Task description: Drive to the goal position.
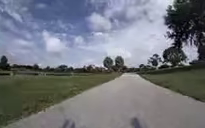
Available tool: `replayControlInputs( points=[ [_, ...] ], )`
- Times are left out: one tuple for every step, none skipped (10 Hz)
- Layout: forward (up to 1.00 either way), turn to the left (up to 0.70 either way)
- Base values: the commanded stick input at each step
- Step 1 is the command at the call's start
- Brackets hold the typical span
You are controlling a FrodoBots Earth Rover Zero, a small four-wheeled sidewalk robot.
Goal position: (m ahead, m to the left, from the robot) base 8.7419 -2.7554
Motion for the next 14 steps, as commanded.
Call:
replayControlInputs(
  points=[
    [0.69, -0.25],
    [0.69, -0.31],
    [0.69, -0.28],
    [0.69, -0.17],
    [0.69, -0.05],
    [0.69, 0.03],
    [0.69, 0.03],
    [0.69, 0.03],
    [0.69, 0.03],
    [0.69, 0.03],
    [0.69, 0.03],
    [0.69, 0.03],
    [0.69, 0.03],
    [0.69, 0.03]
  ],
)
